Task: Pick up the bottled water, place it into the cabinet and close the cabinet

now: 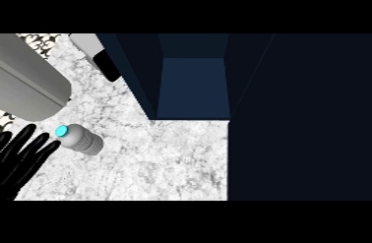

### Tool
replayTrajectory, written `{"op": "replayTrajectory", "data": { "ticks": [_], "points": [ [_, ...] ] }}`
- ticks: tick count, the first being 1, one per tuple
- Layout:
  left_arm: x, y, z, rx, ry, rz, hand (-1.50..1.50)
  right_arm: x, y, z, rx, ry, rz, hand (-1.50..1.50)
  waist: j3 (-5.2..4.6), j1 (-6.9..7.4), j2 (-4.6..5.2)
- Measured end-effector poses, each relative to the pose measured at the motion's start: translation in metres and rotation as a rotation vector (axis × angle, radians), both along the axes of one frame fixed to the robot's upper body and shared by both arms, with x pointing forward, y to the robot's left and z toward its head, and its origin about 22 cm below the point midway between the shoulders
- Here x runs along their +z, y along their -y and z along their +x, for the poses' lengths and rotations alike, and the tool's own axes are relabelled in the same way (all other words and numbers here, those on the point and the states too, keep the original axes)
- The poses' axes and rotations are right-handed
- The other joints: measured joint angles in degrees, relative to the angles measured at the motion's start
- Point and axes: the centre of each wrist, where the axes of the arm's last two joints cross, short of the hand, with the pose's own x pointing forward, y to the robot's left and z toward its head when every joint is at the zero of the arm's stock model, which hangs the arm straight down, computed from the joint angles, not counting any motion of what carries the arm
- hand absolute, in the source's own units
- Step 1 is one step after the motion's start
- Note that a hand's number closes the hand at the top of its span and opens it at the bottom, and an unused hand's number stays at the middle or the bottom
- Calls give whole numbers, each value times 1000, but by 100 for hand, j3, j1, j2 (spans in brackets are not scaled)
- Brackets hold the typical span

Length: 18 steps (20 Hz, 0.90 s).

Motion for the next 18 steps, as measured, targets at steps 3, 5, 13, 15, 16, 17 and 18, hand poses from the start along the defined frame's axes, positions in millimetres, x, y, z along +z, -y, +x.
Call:
{"op": "replayTrajectory", "data": {
  "ticks": [3, 5, 13, 15, 16, 17, 18],
  "points": [
    [13, -10, -18, -19, -11, -14, -150, 8, 10, -9, -3, -20, -25, -150, 0, 13, -2],
    [20, -16, -24, -25, -24, -17, -150, 6, 13, -12, -5, -36, -38, -150, 2, -2, 2],
    [31, -37, -45, 7, -71, -2, -150, 7, 25, -21, -24, -75, -85, -150, 3, -2, -6],
    [35, -43, -49, 11, -73, -6, -150, 7, 27, -21, -27, -75, -89, -150, 3, 5, -7],
    [36, -44, -51, 13, -74, -7, -150, 7, 29, -21, -30, -72, -94, -150, 3, 3, -7],
    [36, -45, -53, 19, -80, -9, -150, 6, 31, -22, -29, -76, -99, -150, 3, -6, -11],
    [35, -46, -56, 21, -85, -10, -150, 7, 32, -23, -33, -77, -102, -150, 3, 1, -12]
  ]
}}
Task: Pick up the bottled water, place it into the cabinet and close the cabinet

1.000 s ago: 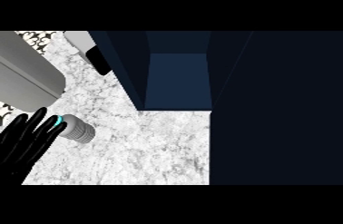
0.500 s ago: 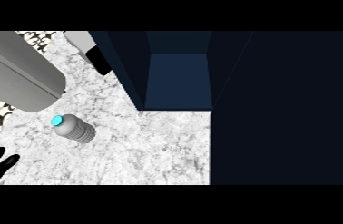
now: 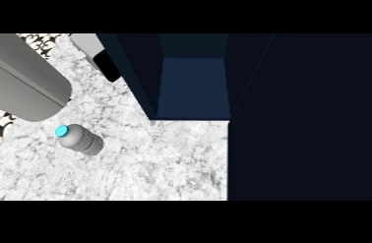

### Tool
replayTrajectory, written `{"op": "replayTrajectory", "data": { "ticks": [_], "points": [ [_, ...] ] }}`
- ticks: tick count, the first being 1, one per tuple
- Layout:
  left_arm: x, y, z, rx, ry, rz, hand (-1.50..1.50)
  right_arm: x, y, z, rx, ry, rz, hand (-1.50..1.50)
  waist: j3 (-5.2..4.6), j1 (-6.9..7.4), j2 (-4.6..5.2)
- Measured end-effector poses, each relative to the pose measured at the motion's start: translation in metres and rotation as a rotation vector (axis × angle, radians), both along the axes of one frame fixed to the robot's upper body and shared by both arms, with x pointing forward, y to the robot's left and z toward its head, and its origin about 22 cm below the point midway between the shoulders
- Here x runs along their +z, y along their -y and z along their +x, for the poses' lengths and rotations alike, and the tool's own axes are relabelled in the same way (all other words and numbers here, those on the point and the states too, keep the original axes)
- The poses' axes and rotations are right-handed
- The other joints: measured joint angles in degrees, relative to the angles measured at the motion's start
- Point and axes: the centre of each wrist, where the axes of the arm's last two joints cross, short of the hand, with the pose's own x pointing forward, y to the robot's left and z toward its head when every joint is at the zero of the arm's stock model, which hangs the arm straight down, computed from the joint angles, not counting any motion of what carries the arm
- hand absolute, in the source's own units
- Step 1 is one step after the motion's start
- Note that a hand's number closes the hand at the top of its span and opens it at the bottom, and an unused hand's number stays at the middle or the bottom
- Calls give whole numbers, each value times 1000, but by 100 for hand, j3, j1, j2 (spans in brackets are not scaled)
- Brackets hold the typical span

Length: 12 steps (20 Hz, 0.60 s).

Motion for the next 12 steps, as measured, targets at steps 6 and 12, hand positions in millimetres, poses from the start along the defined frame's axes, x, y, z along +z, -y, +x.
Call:
{"op": "replayTrajectory", "data": {
  "ticks": [6, 12],
  "points": [
    [7, -9, -8, 23, -6, 6, -150, 0, 2, -1, -1, -9, 13, -150, -1, -28, 2],
    [8, -18, -12, 105, 8, 5, -150, -3, 4, -5, 9, -14, 22, -150, -3, -85, 5]
  ]
}}
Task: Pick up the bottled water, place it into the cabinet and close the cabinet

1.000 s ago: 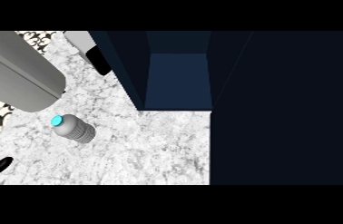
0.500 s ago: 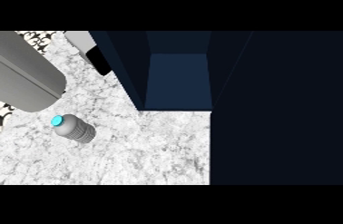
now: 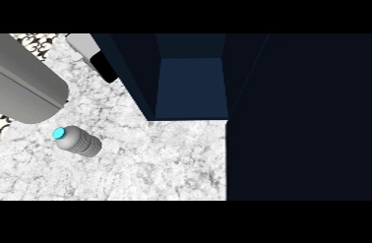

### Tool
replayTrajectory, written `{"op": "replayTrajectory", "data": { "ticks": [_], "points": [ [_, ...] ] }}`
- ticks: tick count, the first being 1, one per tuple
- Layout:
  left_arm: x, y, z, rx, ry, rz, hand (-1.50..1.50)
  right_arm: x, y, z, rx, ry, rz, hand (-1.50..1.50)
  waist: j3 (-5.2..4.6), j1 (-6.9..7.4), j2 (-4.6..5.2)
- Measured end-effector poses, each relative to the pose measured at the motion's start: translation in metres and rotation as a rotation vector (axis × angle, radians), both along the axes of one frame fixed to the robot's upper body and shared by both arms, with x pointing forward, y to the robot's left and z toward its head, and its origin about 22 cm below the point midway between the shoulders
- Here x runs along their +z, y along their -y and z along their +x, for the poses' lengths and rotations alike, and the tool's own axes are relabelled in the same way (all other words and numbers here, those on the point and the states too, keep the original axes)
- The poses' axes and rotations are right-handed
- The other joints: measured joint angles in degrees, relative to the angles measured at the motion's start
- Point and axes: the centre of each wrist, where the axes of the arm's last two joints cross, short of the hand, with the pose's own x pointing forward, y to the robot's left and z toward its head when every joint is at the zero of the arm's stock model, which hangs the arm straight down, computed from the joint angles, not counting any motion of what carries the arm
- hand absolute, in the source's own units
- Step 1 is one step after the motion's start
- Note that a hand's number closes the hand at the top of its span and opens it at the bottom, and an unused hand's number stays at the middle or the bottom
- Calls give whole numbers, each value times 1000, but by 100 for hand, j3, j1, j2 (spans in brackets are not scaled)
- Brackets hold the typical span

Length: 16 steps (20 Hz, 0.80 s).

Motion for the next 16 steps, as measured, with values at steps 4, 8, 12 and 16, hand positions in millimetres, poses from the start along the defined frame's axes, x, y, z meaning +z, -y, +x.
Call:
{"op": "replayTrajectory", "data": {
  "ticks": [4, 8, 12, 16],
  "points": [
    [-6, -9, 3, 46, 0, 10, -150, -2, 3, -2, 7, -2, -1, -150, -2, -27, 7],
    [-14, -18, 10, 76, -31, 38, -150, -3, 6, -3, 9, 6, 1, -150, -2, -47, 18],
    [-35, -31, 22, 107, -64, 78, -150, -5, 8, -6, 21, 4, 1, -150, -8, -100, 23],
    [-52, -39, 38, 125, -89, 110, -150, -7, 13, -11, 25, 5, -3, -150, -9, -148, 25]
  ]
}}
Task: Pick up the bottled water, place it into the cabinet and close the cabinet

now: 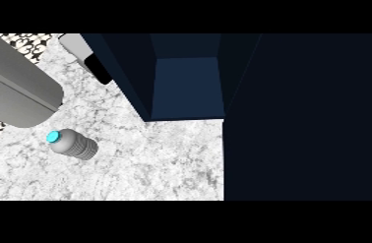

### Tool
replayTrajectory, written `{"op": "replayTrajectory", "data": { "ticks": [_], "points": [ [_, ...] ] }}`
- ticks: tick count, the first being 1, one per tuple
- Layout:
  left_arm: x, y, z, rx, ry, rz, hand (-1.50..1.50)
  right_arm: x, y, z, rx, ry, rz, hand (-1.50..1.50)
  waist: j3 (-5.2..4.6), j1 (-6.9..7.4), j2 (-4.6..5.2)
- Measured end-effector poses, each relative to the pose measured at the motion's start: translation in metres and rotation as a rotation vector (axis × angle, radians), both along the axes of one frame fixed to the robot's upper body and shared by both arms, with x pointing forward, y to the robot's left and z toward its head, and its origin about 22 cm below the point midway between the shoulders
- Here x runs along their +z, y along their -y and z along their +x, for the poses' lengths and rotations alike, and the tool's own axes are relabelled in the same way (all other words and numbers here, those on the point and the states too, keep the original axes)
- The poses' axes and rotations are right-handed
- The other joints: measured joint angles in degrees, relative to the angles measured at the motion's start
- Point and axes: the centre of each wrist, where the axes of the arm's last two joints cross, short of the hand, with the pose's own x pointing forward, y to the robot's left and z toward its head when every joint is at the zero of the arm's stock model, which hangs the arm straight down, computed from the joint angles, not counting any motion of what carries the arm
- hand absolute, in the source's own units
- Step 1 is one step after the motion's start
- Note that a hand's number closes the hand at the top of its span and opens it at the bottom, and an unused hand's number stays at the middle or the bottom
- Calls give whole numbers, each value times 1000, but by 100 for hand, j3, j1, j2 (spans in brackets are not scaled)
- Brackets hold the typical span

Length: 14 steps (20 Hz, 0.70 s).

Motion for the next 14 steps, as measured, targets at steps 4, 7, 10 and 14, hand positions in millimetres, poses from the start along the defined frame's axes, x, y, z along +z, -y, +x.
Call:
{"op": "replayTrajectory", "data": {
  "ticks": [4, 7, 10, 14],
  "points": [
    [-22, -4, 19, 7, -3, 36, -150, -1, 4, -2, 2, -1, -2, -150, -3, -5, 6],
    [-35, -5, 37, 1, 6, 65, -150, -1, 4, -2, 9, 1, 6, -150, -6, -11, 12],
    [-52, -3, 53, -1, -2, 77, -150, -1, 8, -4, 7, 1, -2, -150, -6, -25, 12],
    [-71, -1, 70, 1, -11, 83, -150, -4, 10, -8, 13, -5, 9, -150, -6, -5, 10]
  ]
}}
